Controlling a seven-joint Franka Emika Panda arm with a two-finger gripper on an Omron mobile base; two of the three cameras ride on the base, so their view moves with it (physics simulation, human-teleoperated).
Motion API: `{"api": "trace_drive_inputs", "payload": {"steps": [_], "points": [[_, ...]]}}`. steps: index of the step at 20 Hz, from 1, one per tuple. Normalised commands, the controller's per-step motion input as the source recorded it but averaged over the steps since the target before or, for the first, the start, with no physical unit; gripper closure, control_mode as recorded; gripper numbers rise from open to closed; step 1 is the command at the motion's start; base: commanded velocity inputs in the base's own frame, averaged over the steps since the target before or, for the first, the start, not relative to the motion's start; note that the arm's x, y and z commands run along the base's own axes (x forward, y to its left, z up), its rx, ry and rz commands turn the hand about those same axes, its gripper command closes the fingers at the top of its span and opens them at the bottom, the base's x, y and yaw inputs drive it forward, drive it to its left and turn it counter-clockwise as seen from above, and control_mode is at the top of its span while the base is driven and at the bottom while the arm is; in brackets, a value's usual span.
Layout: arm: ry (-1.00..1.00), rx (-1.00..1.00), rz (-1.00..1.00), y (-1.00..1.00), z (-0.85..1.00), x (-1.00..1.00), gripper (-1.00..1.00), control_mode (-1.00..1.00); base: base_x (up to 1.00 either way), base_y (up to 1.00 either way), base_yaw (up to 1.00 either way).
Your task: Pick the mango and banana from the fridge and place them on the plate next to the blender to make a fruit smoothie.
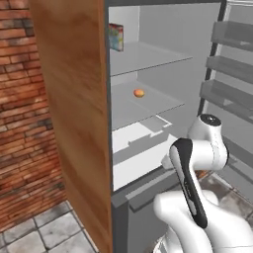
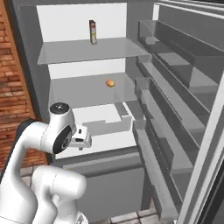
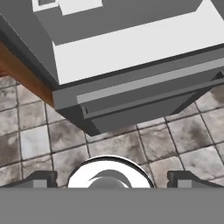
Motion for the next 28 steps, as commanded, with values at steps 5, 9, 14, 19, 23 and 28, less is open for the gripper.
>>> {"api": "trace_drive_inputs", "payload": {"steps": [5, 9, 14, 19, 23, 28], "points": [[0.00, 0.00, 0.00, 0.00, 0.00, 0.00, -1.00, 1.00, 0.50, -0.49, 0.24], [0.00, 0.00, 0.00, 0.00, 0.00, 0.00, -1.00, 1.00, 0.48, -0.37, 0.25], [0.00, 0.00, 0.00, 0.00, 0.00, 0.00, -1.00, 1.00, 0.48, 0.00, 0.18], [0.00, 0.00, 0.00, 0.00, 0.00, 0.00, -1.00, 1.00, 0.19, -0.29, 0.16], [0.00, 0.00, 0.00, 0.00, -0.01, 0.05, -1.00, -1.00, 0.09, 0.00, 0.02], [0.02, -0.01, -0.02, 0.15, 0.00, 0.60, -1.00, -1.00, 0.00, 0.00, 0.00]]}}
